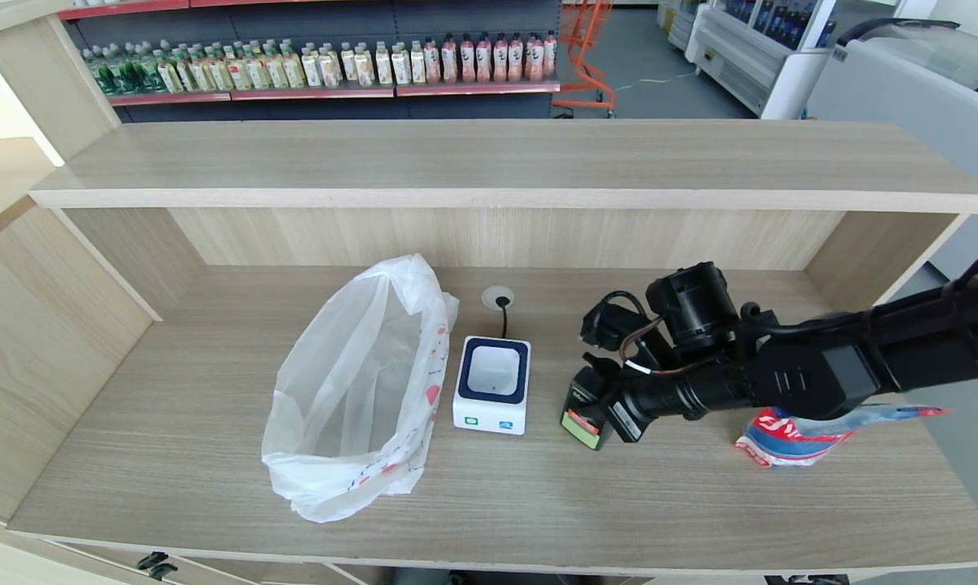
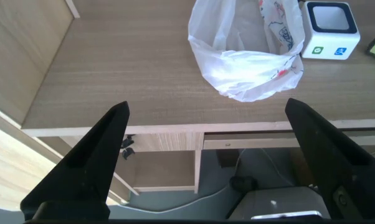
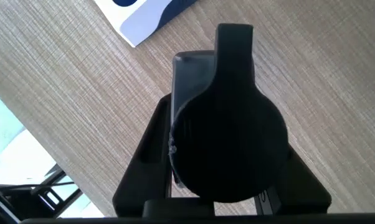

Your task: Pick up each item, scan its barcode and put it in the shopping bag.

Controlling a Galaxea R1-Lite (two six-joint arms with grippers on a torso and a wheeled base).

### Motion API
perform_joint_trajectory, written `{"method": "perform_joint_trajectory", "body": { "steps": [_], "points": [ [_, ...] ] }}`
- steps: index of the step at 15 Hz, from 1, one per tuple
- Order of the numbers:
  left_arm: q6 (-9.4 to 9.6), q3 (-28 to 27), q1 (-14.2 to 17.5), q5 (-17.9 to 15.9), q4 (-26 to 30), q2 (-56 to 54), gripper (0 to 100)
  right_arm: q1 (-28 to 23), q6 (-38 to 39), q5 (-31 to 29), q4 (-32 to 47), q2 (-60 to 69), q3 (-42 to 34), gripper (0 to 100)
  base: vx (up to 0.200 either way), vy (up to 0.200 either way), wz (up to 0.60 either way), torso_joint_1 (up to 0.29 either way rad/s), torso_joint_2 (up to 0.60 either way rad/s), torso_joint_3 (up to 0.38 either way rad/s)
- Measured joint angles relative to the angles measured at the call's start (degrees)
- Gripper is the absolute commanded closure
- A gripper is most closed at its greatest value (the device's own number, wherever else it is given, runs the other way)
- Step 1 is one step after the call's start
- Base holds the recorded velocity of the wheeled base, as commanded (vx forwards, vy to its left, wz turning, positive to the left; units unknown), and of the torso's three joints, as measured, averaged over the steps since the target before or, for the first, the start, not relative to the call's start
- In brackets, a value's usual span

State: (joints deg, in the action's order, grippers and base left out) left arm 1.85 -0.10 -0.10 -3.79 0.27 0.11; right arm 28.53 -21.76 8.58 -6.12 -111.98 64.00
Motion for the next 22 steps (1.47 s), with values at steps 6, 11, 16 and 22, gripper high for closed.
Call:
{"method": "perform_joint_trajectory", "body": {
  "steps": [6,11,16,22],
  "points": [
    [-0.02,0.00,0.00,0.00,-0.02,0.00,0,-3.43,2.30,-2.73,-0.45,9.75,-4.96,100,0.000,0.000,0.00,0.000,0.00,0.000],
    [-0.02,0.00,0.05,0.02,0.00,0.00,0,-16.41,-3.15,-5.25,-1.46,28.07,-15.71,100,0.000,0.000,0.00,0.000,0.00,0.000],
    [0.00,0.00,0.00,0.00,-0.02,0.00,0,-14.75,-37.55,5.16,-15.12,40.81,-30.57,100,0.000,0.000,0.00,0.000,0.00,0.000],
    [0.00,0.00,0.00,0.00,0.00,0.00,0,-11.39,-108.78,30.06,-16.04,32.11,-33.61,100,0.000,0.000,0.00,0.000,0.00,0.000]
  ]
}}
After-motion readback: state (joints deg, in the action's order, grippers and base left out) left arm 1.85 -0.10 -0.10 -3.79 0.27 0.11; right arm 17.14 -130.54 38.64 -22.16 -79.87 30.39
